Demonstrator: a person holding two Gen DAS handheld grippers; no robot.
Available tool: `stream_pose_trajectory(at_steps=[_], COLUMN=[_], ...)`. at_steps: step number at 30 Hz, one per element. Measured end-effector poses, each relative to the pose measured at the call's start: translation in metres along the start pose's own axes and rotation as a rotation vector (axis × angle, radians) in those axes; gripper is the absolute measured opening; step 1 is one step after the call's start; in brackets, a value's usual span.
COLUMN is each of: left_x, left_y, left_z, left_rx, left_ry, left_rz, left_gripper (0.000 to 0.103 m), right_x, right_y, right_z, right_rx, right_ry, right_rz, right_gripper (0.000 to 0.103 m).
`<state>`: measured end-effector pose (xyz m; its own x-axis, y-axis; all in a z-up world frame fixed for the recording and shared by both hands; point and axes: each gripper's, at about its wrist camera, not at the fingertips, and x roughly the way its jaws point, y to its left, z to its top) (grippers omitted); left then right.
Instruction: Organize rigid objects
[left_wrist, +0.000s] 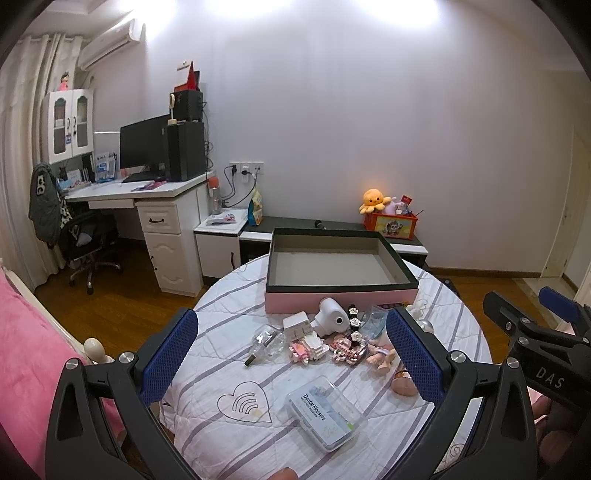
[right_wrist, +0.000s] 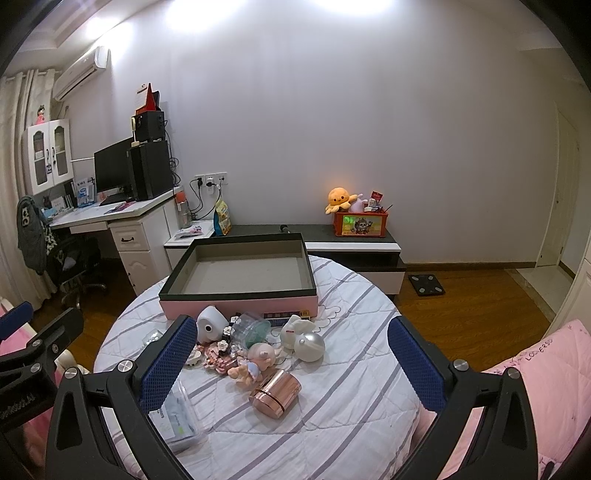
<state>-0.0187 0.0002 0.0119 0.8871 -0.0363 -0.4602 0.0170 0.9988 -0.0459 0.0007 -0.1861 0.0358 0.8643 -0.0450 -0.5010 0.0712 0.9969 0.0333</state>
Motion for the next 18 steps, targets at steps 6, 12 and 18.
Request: stream_pose_trajectory(at_steps=[6,12,18], left_x=[0.0006,0.0004,0.0020], left_y=[-0.0007,-0.0007,-0.0008], left_z=[0.0013,0.0006,0.0009], left_rx=[0.001,0.000,0.000], left_ry=[0.000,-0.001,0.002], left_rz=[-0.001,0.001,-0.001], left_gripper=[0.103,0.103,0.103], right_x=[0.0001,0.0005,0.0024], right_y=[-0.0018,-0.0019,-0.0008], right_z=[0.0022,0.0035,0.0059], right_rx=[0.000,-0.001,-0.006], right_ry=[-0.001,0.000,0.004], right_rz=[0.001,0.003,0.002], right_gripper=[0.103,0.103,0.103])
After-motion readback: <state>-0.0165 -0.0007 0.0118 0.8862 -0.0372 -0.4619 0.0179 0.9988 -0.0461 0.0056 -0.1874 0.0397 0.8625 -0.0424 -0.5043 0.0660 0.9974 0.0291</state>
